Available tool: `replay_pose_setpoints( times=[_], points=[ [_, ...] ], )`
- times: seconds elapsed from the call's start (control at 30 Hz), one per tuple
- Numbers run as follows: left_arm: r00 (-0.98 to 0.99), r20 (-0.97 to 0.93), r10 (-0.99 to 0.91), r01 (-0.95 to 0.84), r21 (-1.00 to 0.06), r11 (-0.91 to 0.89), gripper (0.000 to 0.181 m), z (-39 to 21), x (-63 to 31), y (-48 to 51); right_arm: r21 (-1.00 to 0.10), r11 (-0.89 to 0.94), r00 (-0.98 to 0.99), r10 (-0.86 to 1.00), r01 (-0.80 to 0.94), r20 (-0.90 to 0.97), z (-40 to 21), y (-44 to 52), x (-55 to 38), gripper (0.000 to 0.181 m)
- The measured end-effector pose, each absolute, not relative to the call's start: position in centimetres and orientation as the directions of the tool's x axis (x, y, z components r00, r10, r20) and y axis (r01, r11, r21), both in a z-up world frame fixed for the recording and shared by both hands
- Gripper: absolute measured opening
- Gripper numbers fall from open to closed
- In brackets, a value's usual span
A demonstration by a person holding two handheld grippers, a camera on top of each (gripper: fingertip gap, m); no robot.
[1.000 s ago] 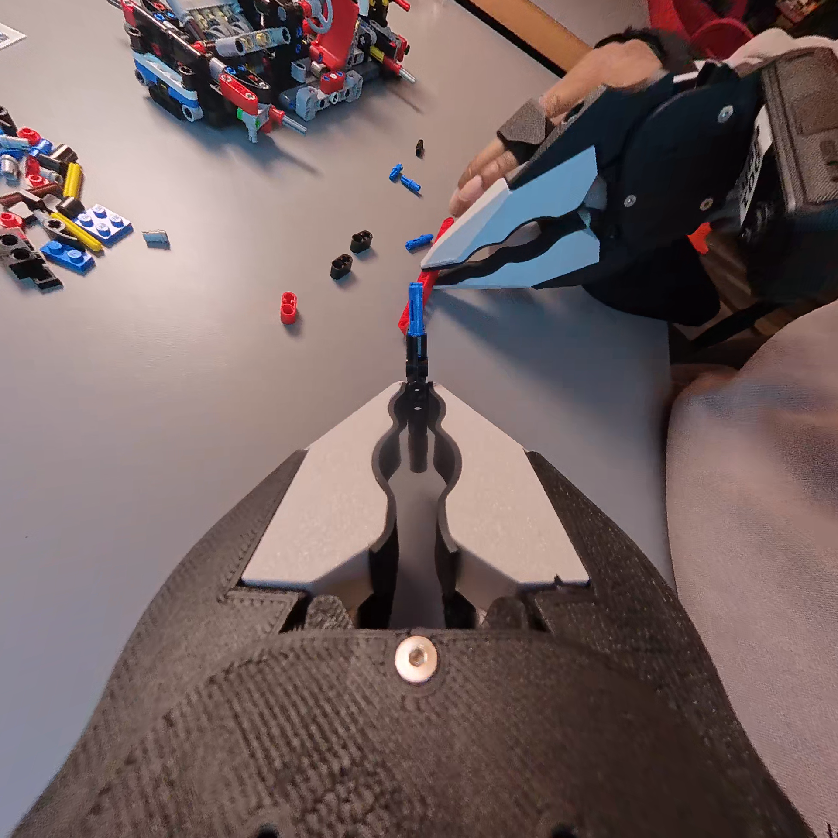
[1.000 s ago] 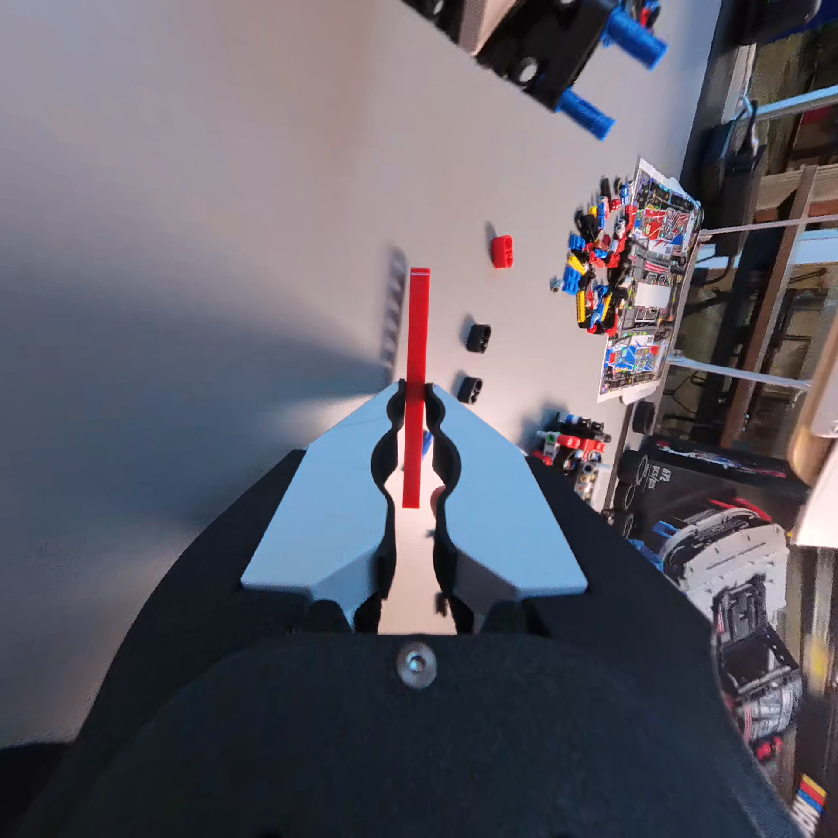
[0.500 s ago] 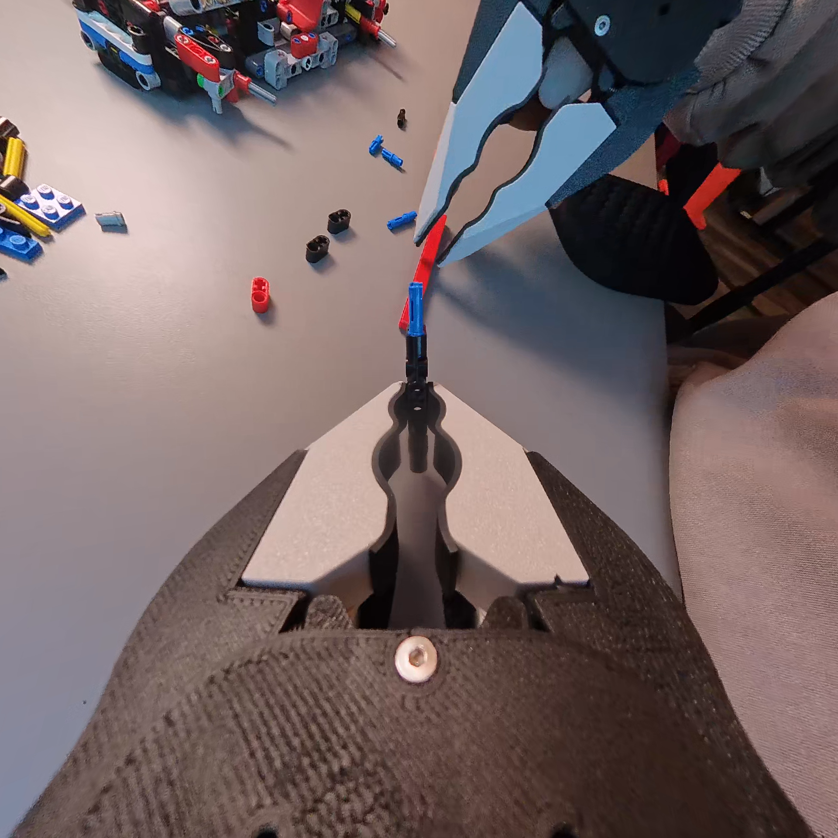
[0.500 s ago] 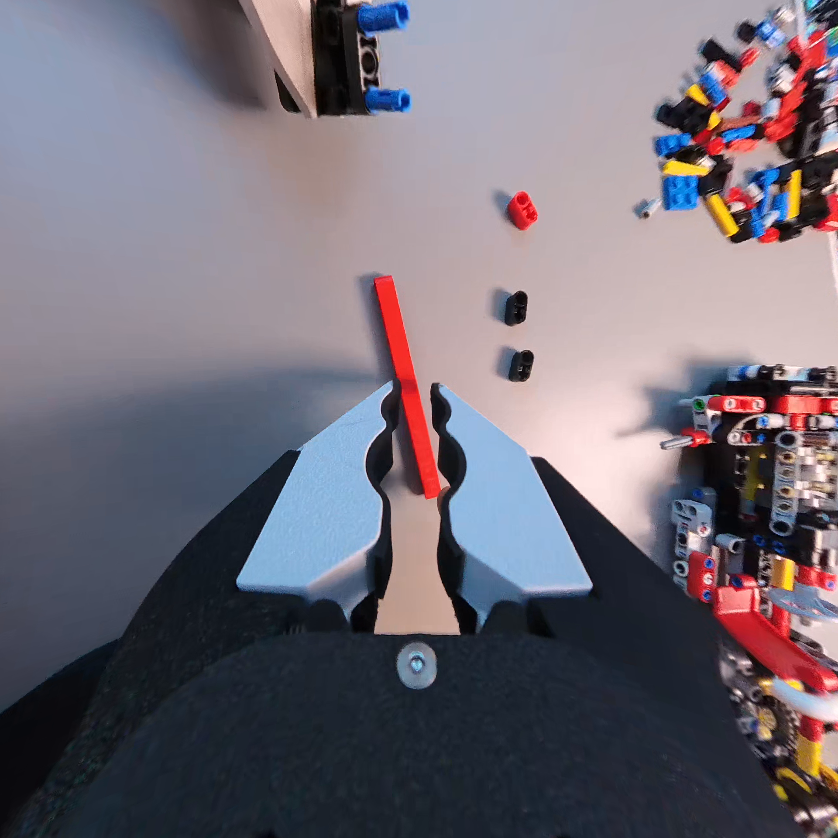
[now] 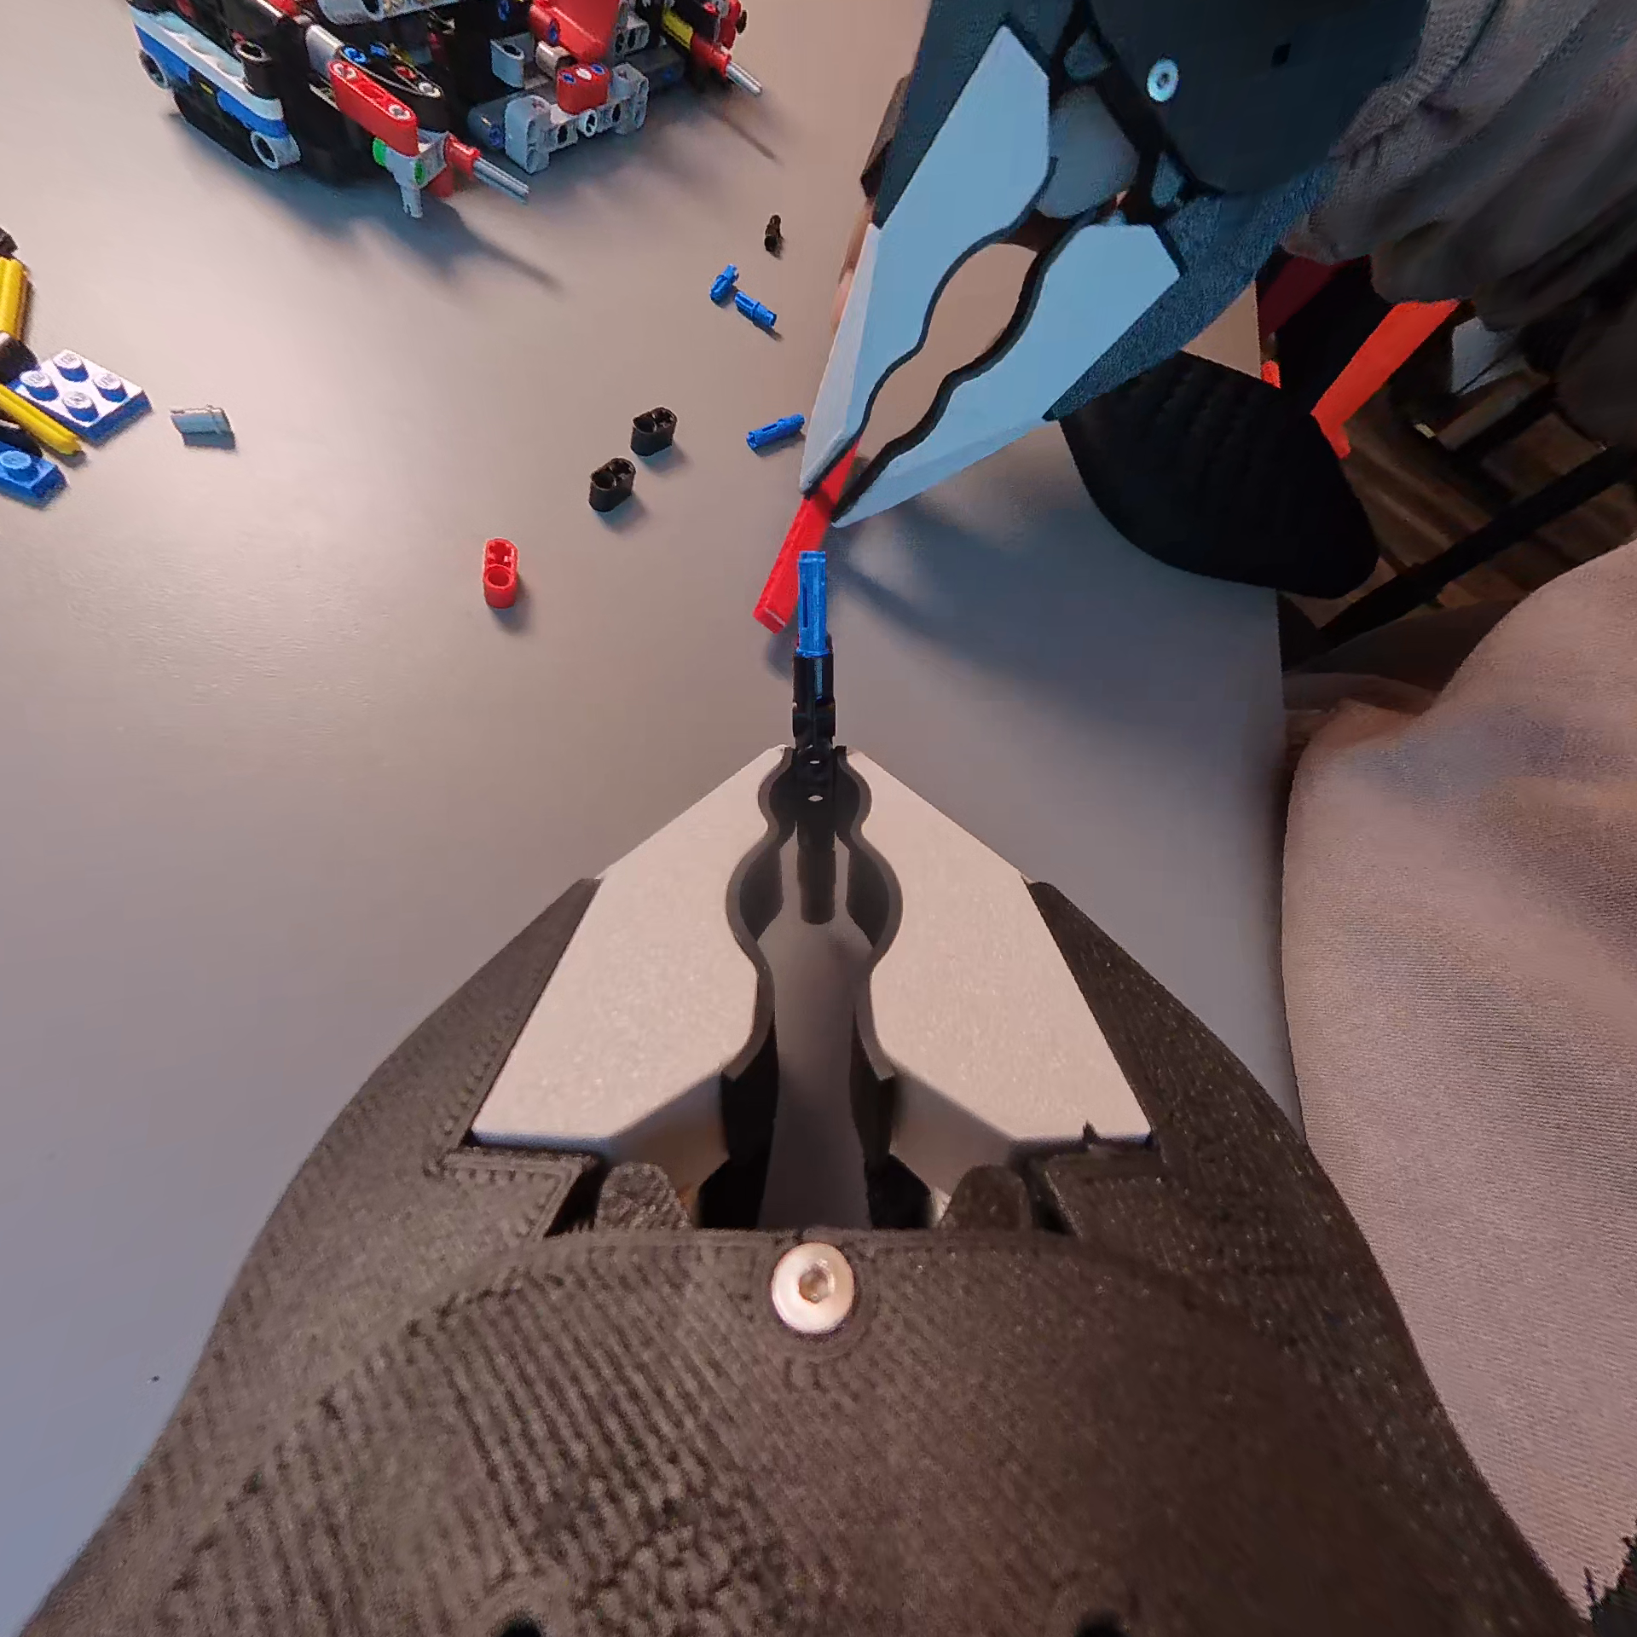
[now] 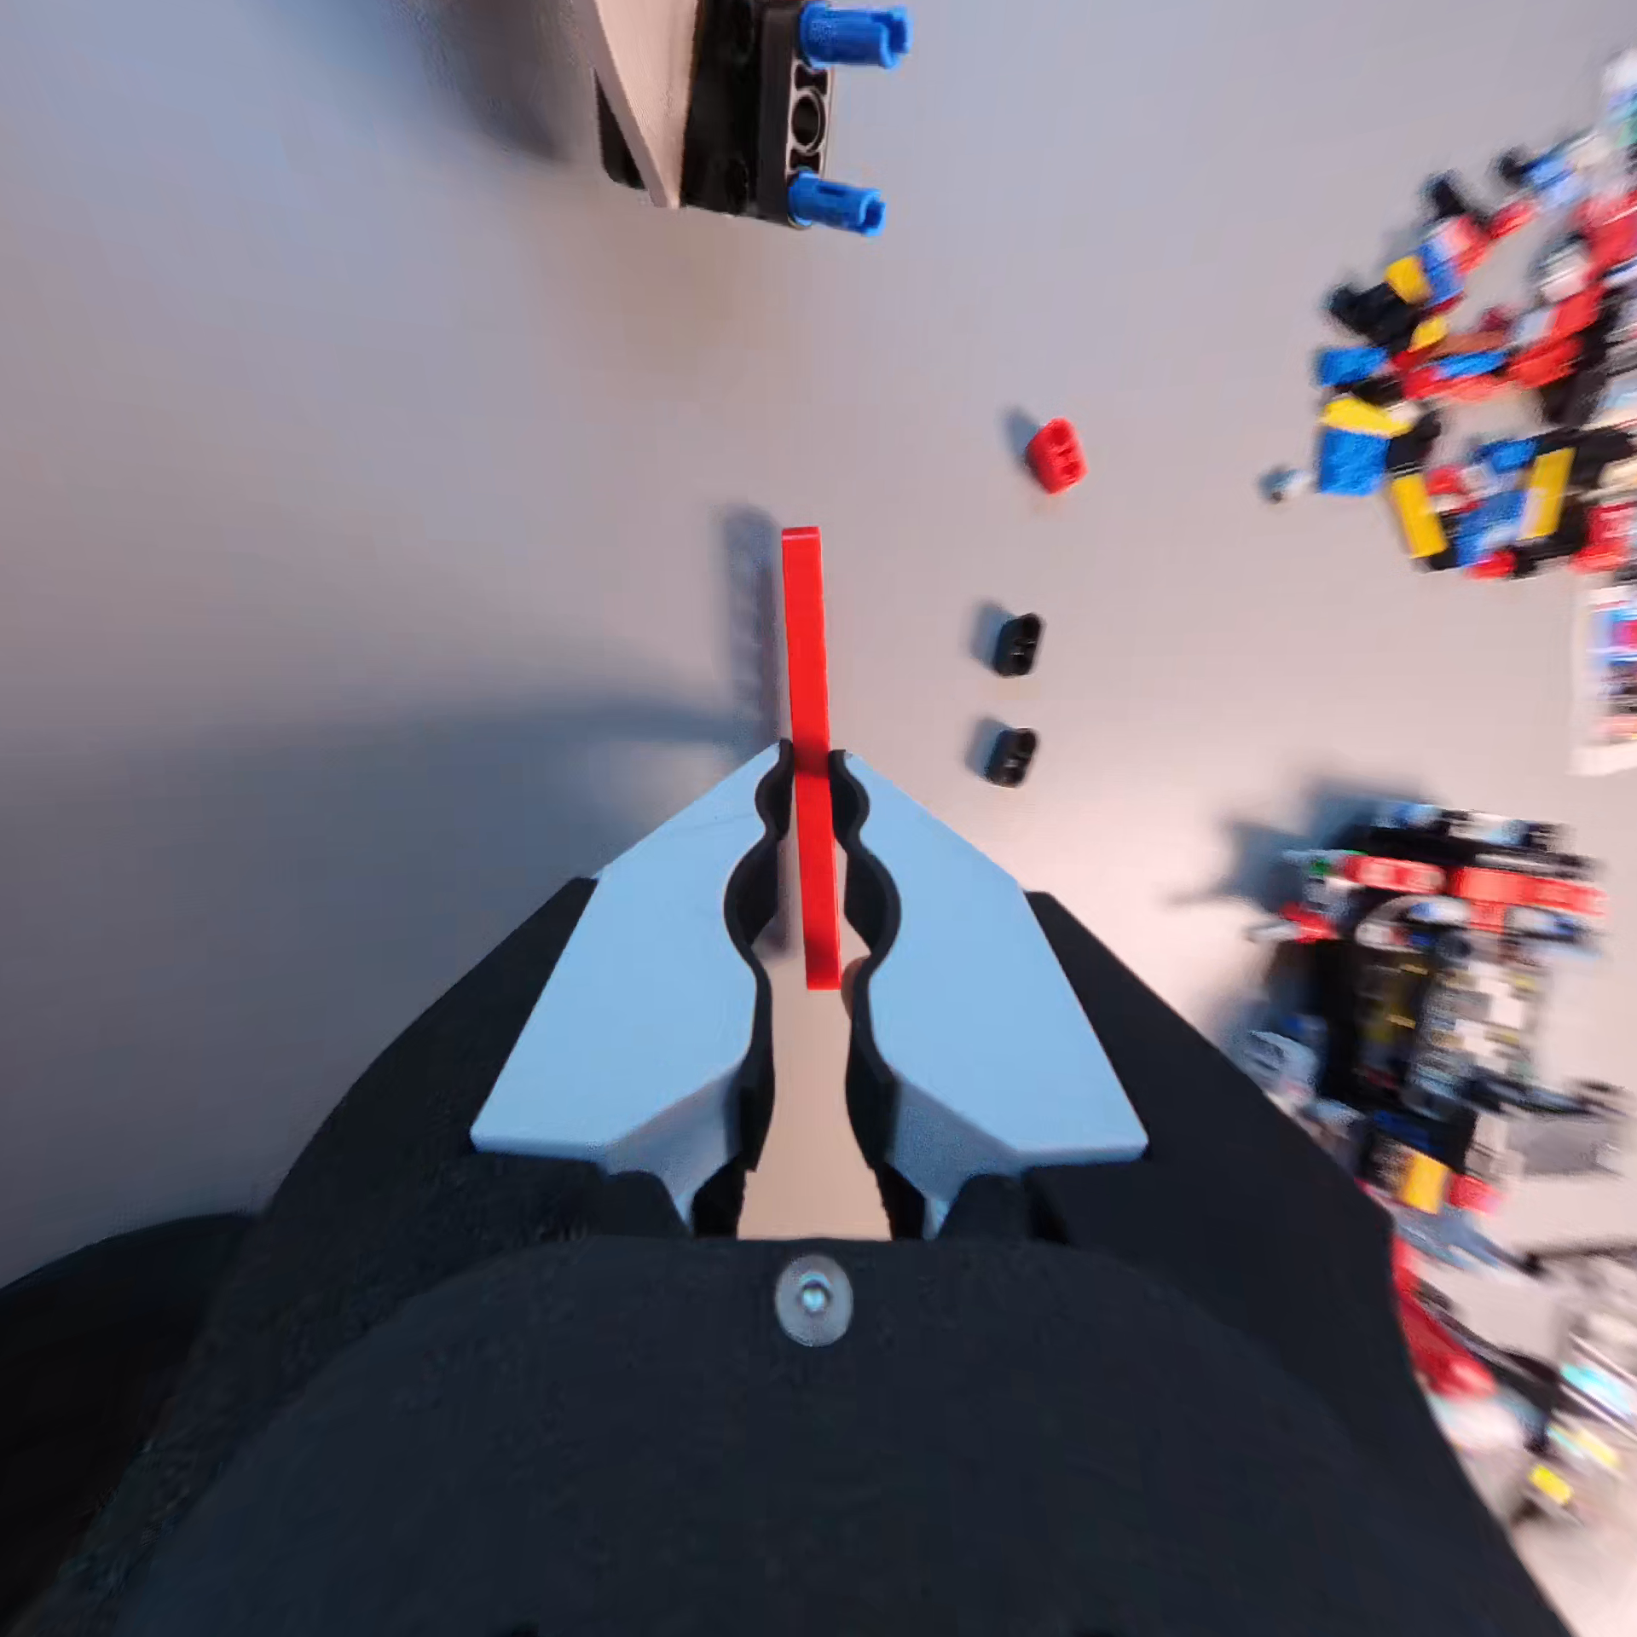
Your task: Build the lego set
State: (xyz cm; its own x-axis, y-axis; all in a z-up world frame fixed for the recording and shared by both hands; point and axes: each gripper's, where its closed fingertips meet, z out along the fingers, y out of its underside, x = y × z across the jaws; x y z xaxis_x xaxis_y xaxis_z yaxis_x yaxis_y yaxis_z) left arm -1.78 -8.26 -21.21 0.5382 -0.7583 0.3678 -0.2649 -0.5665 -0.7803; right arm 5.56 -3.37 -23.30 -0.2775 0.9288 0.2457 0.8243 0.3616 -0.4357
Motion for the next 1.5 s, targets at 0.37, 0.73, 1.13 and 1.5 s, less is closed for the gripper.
replay_pose_setpoints(
  times=[0.37, 0.73, 1.13, 1.5],
  points=[
    [0.538, 0.356, -0.764, -0.278, -0.78, -0.56, 0.005, -21.4, -1.4, -8.3, -0.234, 0.522, -0.221, 0.666, 0.82, 0.712, -23.6, -3.2, 6.8, 0.007],
    [0.541, 0.357, -0.762, -0.279, -0.779, -0.562, 0.005, -21.5, -1.5, -8.3, -0.502, 0.206, -0.102, 0.969, 0.84, 0.226, -23.4, -2.0, 7.3, 0.011],
    [0.527, 0.365, -0.768, -0.297, -0.767, -0.568, 0.005, -22.0, -1.3, -8.6, -0.405, 0.229, -0.244, 0.97, 0.885, 0.016, -24.3, -1.6, 6.4, 0.009],
    [0.513, 0.384, -0.768, -0.293, -0.762, -0.577, 0.005, -22.0, -1.2, -8.9, -0.4, 0.006, -0.169, 0.911, 0.917, -0.375, -23.6, -3.5, 5.4, 0.003]
  ],
)
